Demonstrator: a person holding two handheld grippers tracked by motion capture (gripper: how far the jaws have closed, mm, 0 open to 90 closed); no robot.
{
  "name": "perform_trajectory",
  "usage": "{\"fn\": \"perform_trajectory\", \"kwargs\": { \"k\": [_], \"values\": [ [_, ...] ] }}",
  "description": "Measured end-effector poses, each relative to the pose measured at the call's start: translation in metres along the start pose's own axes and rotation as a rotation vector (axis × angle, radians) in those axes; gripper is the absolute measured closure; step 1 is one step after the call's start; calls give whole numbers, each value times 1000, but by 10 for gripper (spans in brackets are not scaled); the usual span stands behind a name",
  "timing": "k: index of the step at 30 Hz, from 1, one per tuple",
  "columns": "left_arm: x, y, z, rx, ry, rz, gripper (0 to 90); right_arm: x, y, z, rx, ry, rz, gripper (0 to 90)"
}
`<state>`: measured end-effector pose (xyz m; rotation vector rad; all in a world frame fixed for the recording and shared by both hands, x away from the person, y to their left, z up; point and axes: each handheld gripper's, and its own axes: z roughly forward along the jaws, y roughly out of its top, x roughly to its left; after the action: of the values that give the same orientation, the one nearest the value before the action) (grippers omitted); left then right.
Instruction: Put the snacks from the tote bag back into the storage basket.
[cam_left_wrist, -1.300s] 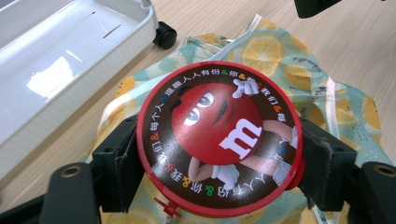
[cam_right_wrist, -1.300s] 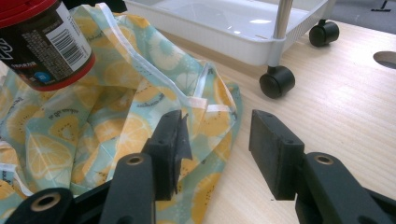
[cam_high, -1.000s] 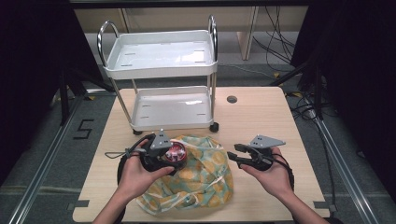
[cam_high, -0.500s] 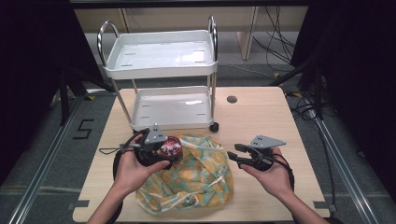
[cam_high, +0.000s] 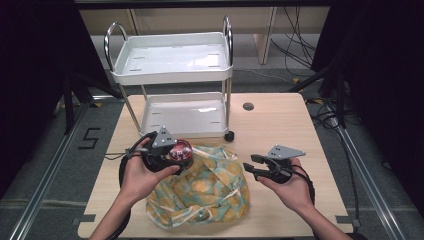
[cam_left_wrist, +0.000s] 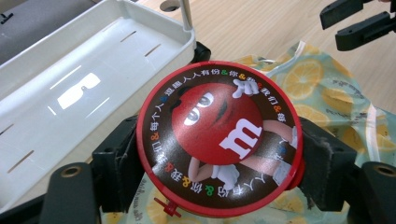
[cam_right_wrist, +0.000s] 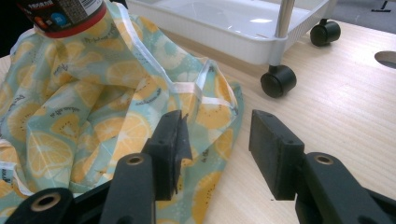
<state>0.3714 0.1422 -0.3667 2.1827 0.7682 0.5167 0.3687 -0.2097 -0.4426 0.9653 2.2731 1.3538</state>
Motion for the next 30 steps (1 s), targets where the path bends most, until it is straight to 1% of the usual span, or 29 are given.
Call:
{"fn": "perform_trajectory", "kwargs": {
  "k": [1, 2, 3, 4, 5, 6, 8, 9, 10, 11, 12, 14, 15, 16, 17, 18, 19, 20, 21, 22, 23, 24, 25, 26, 27, 28, 29, 30],
  "values": [
    [1, 0, 0, -4, 5, 3, 254, 0, 0, -1, 10, 4, -1, 551],
    [2, 1, -1, 5, 5, 5, 254, 0, 0, -1, 12, 5, 0, 552],
    [1, 1, 0, -6, 12, -14, 254, 0, 0, -1, 12, 4, 0, 552],
    [3, 1, 0, -1, 14, -4, 254, 1, 0, 0, 14, 12, 12, 552],
    [4, 1, 0, -6, 10, -12, 254, 0, 0, 0, 12, 8, 2, 552],
    [5, 1, -1, -2, 15, 0, 254, 0, 0, 0, 16, 10, 8, 552],
    [8, 2, -1, -8, 21, -7, 254, 0, 0, 0, 11, 6, -2, 552],
    [9, 2, -1, -8, 25, -9, 254, 0, 0, 0, 12, 3, 3, 552],
    [11, 2, -2, -7, 26, -11, 254, 1, 0, 1, 0, 0, 5, 552],
    [12, 3, -2, -5, 29, -3, 254, 1, -1, 1, -4, -1, 6, 553],
    [13, 3, -2, -9, 34, -14, 254, 1, 0, 0, 5, 3, 3, 553],
    [15, 4, -3, -4, 35, -4, 254, 1, -1, 0, 5, 1, 4, 553],
    [16, 4, -4, -5, 36, -10, 254, 1, -1, 0, 4, 1, 5, 554],
    [17, 5, -4, -5, 35, 7, 254, 3, -1, 1, 7, 8, 40, 554],
    [17, 6, -4, -10, 36, -11, 254, 3, -1, 1, 4, 7, 47, 554],
    [17, 6, -4, -9, 35, -16, 254, 3, -1, 1, 4, 20, 43, 555],
    [19, 7, -5, -8, 34, 0, 254, 3, -1, 1, 1, 21, 45, 555],
    [19, 8, -5, -7, 33, -3, 254, 3, -1, 1, 8, 18, 43, 555],
    [20, 9, -5, -7, 34, -1, 254, 2, -2, 1, 7, 9, 30, 555],
    [20, 9, -5, -11, 30, -16, 254, 2, -1, 1, 13, 5, 31, 556],
    [21, 11, -7, -2, 35, -4, 254, 2, -2, 2, -1, 3, 23, 556],
    [22, 12, -7, -9, 36, -1, 254, 2, -2, 2, 3, 5, 21, 556],
    [22, 12, -8, -12, 41, -13, 254, 2, -2, 2, 3, 5, 21, 556],
    [24, 13, -9, -5, 44, -1, 254, 2, -2, 2, 2, 4, 21, 556],
    [24, 14, -9, -12, 43, -4, 254, 2, -2, 2, 2, 4, 21, 556],
    [25, 14, -10, -8, 44, -9, 254, 2, -2, 2, 5, 2, 31, 556],
    [27, 15, -10, -13, 44, 5, 254, 2, -2, 2, 2, 9, 32, 556],
    [26, 16, -10, -16, 50, -18, 254, 2, -2, 2, -1, 11, 33, 556]
  ]
}}
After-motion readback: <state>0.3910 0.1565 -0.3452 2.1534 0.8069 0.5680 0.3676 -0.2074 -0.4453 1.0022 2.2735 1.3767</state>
